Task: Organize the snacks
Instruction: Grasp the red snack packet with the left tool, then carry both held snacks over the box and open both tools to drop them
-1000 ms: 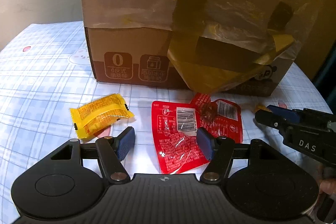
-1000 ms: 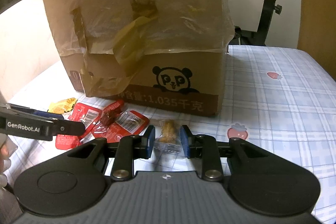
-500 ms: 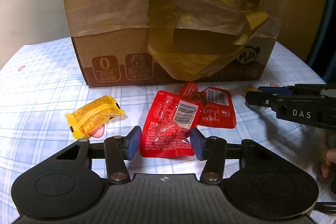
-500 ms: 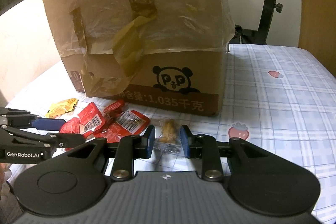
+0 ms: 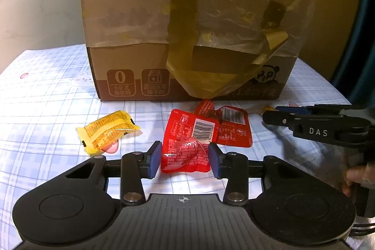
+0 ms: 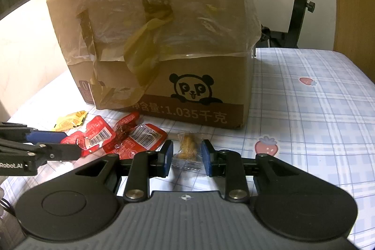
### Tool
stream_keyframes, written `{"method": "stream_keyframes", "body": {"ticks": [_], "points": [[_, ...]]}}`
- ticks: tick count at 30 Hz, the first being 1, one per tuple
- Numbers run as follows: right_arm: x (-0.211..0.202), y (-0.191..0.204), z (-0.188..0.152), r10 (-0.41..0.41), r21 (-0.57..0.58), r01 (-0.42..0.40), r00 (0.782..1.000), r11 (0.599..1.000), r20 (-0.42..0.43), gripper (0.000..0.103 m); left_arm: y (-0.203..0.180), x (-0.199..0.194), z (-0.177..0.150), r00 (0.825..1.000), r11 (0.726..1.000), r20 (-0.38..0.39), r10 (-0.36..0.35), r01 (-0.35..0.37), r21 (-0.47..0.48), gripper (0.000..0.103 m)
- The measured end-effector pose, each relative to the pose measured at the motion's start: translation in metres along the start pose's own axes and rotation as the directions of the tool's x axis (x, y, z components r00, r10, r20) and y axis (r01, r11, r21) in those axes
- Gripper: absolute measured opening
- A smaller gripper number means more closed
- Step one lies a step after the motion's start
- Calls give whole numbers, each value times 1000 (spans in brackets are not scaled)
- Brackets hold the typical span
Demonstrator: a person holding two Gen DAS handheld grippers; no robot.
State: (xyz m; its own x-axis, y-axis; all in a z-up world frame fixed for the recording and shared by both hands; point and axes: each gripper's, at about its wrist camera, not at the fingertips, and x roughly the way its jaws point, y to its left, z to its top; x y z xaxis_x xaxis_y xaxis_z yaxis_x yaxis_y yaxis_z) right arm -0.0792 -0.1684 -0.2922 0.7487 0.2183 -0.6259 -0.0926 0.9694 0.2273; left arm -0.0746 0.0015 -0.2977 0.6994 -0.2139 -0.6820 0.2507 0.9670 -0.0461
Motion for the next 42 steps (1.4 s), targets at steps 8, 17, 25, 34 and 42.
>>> {"method": "stream_keyframes", "body": {"ticks": [8,17,25,34,42], "points": [[0,-1,0,-3,4,3,1000,1000,2,29,0,-5,-2,1000,1000,10,-2,2,-6,43],[0,-2,0,3,6,-3,1000,1000,3,29,0,-3,-3,1000,1000,9,12,-12,-20,43],[-4,1,-1,-10,0,10,1000,1000,14,29,2,-10,1,999,999,43,7,-6,-33,43],[-43,4,1,0,27,-2,998,1000,67,29,5,-41,10,991,997,133,-26,35,-63,43],[-75,13,14,24,37,-30,989,999,143,29,5,-64,15,977,997,212,-35,48,-56,43]]}}
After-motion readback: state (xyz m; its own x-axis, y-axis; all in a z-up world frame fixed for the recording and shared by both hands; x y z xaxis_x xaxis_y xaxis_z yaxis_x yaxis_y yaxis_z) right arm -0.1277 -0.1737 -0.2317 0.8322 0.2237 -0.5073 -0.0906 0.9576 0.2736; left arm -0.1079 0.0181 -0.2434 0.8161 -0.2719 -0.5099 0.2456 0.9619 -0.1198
